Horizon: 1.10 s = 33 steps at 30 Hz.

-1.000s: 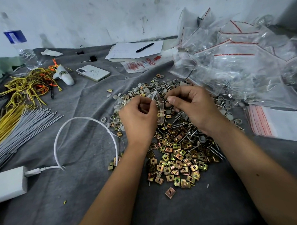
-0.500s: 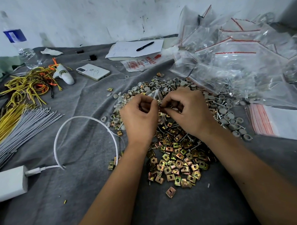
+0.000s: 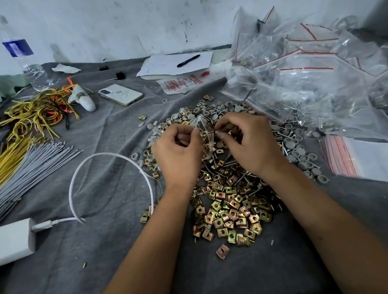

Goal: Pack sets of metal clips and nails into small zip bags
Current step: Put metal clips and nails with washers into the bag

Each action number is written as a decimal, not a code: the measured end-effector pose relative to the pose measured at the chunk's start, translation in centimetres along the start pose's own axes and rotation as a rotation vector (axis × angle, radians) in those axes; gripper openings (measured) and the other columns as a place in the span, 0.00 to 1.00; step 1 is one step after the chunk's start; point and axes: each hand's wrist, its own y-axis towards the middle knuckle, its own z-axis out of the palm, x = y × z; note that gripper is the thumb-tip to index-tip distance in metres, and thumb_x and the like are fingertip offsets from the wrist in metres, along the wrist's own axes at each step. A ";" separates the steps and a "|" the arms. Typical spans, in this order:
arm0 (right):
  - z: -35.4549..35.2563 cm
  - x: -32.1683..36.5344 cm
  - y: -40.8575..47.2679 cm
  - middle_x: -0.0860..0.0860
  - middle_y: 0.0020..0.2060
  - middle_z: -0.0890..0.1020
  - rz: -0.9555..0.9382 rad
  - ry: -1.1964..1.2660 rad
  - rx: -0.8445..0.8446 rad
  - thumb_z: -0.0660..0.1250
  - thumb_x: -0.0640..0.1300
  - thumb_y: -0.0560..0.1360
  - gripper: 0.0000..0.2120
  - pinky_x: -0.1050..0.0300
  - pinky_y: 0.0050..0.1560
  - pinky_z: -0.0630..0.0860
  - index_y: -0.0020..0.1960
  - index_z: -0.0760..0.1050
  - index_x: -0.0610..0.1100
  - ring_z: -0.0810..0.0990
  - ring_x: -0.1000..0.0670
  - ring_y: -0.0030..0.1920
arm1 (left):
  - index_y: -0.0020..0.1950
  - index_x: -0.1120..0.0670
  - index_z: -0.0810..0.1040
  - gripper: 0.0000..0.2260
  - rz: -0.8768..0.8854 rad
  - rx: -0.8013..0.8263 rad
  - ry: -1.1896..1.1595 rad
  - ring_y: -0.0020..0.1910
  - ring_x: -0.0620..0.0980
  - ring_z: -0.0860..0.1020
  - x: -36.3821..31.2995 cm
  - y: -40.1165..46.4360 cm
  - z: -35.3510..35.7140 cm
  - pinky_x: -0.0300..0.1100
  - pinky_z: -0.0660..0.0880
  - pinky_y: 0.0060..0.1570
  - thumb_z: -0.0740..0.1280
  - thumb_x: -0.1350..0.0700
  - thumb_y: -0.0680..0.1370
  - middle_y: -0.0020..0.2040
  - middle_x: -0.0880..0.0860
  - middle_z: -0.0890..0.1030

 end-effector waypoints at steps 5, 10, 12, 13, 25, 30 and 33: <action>0.8 -0.1 0.0 0.50 0.58 0.78 -0.026 -0.286 0.285 0.72 0.45 0.78 0.16 0.51 0.63 0.72 0.65 0.81 0.47 0.71 0.48 0.62 | 0.40 0.51 0.81 0.05 -0.020 -0.258 -0.050 0.30 0.41 0.74 -0.3 0.3 0.0 0.42 0.75 0.33 0.72 0.59 0.76 0.31 0.44 0.77; 1.0 -0.1 0.2 0.50 0.58 0.75 -0.028 -0.346 0.338 0.73 0.51 0.77 0.17 0.51 0.64 0.72 0.64 0.81 0.48 0.67 0.48 0.63 | 0.40 0.53 0.82 0.05 -0.029 -0.304 -0.042 0.30 0.39 0.73 -0.4 0.3 0.0 0.38 0.74 0.35 0.72 0.59 0.75 0.30 0.44 0.77; 0.9 -0.3 0.2 0.51 0.57 0.75 -0.020 -0.330 0.353 0.73 0.51 0.76 0.16 0.55 0.63 0.69 0.63 0.81 0.48 0.67 0.50 0.62 | 0.40 0.53 0.82 0.05 -0.033 -0.297 -0.045 0.30 0.39 0.73 -0.4 0.3 0.0 0.38 0.74 0.35 0.73 0.59 0.75 0.30 0.44 0.77; 0.8 -0.4 0.1 0.52 0.56 0.76 -0.017 -0.310 0.345 0.74 0.49 0.76 0.14 0.57 0.62 0.67 0.61 0.81 0.48 0.67 0.51 0.61 | 0.40 0.53 0.82 0.05 -0.035 -0.293 -0.045 0.30 0.39 0.73 -0.4 0.3 0.0 0.38 0.74 0.35 0.73 0.59 0.76 0.30 0.44 0.77; -0.3 0.0 0.2 0.59 0.44 0.83 0.225 0.286 0.109 0.71 0.38 0.79 0.08 0.77 0.44 0.72 0.54 0.82 0.49 0.81 0.67 0.44 | 0.38 0.47 0.80 0.09 0.005 -0.159 -0.009 0.30 0.38 0.75 -0.5 0.1 0.1 0.34 0.73 0.32 0.73 0.60 0.75 0.31 0.42 0.78; -0.2 -0.4 0.2 0.61 0.42 0.80 0.220 0.152 0.147 0.69 0.38 0.80 0.06 0.79 0.43 0.69 0.57 0.81 0.43 0.78 0.71 0.41 | 0.38 0.48 0.79 0.09 -0.013 -0.194 -0.043 0.30 0.38 0.74 -0.6 0.2 0.1 0.33 0.72 0.32 0.72 0.60 0.75 0.31 0.43 0.78; -0.2 -0.5 0.3 0.56 0.43 0.81 0.196 0.019 0.171 0.68 0.39 0.81 0.06 0.76 0.41 0.67 0.57 0.81 0.42 0.79 0.62 0.42 | 0.38 0.48 0.79 0.09 -0.021 -0.195 -0.046 0.30 0.38 0.74 -0.6 0.2 0.1 0.35 0.73 0.32 0.73 0.60 0.76 0.31 0.43 0.78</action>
